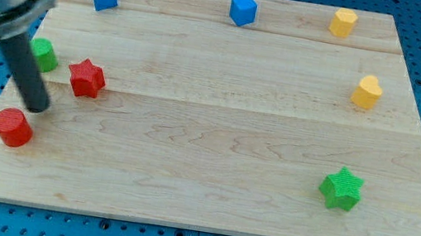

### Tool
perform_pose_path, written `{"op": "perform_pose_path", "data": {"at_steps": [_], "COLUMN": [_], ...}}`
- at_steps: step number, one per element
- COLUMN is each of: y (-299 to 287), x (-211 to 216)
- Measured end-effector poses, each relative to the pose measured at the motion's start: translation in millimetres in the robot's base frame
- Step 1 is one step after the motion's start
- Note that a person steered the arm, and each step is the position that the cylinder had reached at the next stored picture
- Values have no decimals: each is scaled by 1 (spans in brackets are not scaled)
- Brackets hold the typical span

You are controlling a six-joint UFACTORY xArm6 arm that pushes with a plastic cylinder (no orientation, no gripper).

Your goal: Slide the red circle parallel to the left of the green star

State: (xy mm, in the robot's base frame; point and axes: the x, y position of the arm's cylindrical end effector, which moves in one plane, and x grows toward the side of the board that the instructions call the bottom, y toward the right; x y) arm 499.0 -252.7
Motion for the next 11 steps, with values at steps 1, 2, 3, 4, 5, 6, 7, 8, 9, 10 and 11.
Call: {"op": "perform_pose_path", "data": {"at_steps": [1, 2, 3, 4, 5, 6, 7, 8, 9, 10, 11], "y": [-51, -21, 68, 5, -31, 65, 133, 154, 170, 228, 197], "x": [10, 14, 28, 30, 49, 70, 69, 84, 120, 105, 95]}}
